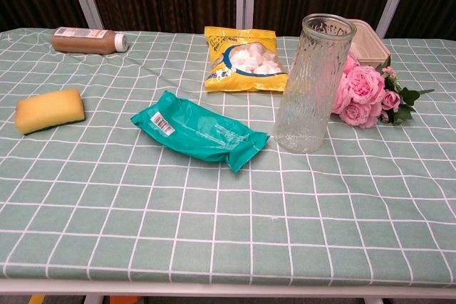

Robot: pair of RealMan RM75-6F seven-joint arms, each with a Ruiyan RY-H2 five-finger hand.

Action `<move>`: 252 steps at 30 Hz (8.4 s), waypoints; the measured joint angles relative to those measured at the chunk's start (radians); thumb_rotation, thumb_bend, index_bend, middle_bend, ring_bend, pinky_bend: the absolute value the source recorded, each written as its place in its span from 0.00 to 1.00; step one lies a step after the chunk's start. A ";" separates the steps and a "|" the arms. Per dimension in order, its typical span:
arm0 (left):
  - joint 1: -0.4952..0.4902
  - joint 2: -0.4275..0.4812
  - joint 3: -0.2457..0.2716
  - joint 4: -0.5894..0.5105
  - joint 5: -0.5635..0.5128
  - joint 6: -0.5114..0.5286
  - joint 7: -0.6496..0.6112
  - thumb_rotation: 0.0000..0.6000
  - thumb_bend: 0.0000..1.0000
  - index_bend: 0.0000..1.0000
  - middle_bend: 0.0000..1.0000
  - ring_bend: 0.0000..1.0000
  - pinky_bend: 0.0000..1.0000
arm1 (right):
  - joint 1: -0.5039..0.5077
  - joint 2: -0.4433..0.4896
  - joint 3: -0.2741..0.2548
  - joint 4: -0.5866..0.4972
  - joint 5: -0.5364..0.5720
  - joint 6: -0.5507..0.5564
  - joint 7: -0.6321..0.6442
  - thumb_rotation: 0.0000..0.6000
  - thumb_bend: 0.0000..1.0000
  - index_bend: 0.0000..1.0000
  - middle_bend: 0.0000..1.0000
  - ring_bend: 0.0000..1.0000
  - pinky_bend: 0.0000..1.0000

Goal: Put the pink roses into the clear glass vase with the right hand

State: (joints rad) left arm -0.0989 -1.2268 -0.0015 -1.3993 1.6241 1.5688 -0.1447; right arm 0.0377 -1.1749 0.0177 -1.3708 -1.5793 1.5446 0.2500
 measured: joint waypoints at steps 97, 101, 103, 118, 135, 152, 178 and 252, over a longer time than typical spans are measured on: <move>0.020 -0.039 0.011 0.171 -0.048 -0.039 -0.174 1.00 0.06 0.11 0.09 0.07 0.12 | 0.656 -0.442 0.183 0.279 0.600 -0.763 -0.587 1.00 0.09 0.00 0.10 0.00 0.02; 0.021 -0.041 0.011 0.177 -0.050 -0.041 -0.179 1.00 0.06 0.11 0.09 0.07 0.12 | 0.663 -0.468 0.187 0.310 0.601 -0.752 -0.582 1.00 0.12 0.03 0.17 0.04 0.16; 0.022 -0.041 0.011 0.180 -0.051 -0.041 -0.181 1.00 0.06 0.11 0.09 0.07 0.12 | 0.664 -0.481 0.187 0.325 0.597 -0.737 -0.582 1.00 0.14 0.08 0.22 0.10 0.23; 0.024 -0.041 0.008 0.182 -0.054 -0.039 -0.185 1.00 0.06 0.11 0.09 0.07 0.12 | 0.653 -0.521 0.181 0.391 0.528 -0.671 -0.546 1.00 0.29 0.71 0.55 0.39 0.48; 0.020 -0.035 0.007 0.167 -0.053 -0.047 -0.173 1.00 0.06 0.11 0.09 0.07 0.12 | 0.588 -0.339 0.234 0.159 0.488 -0.554 -0.455 1.00 0.30 0.73 0.57 0.41 0.50; 0.011 -0.029 0.008 0.127 -0.051 -0.059 -0.133 1.00 0.06 0.11 0.09 0.07 0.12 | 0.467 0.161 0.450 -0.491 0.442 -0.337 -0.279 1.00 0.28 0.73 0.57 0.40 0.52; 0.010 -0.030 0.010 0.132 -0.062 -0.077 -0.140 1.00 0.06 0.11 0.09 0.07 0.12 | 0.372 0.387 0.598 -0.713 0.445 -0.679 0.849 1.00 0.28 0.73 0.57 0.40 0.52; 0.001 -0.024 -0.006 0.135 -0.056 -0.063 -0.171 1.00 0.06 0.11 0.09 0.07 0.12 | 0.354 0.163 0.298 -0.365 0.080 -0.470 0.334 1.00 0.05 0.01 0.03 0.00 0.00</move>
State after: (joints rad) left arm -0.0975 -1.2511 -0.0077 -1.2644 1.5678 1.5058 -0.3158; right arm 0.3912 -1.0118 0.3158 -1.7363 -1.4994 1.0741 0.5842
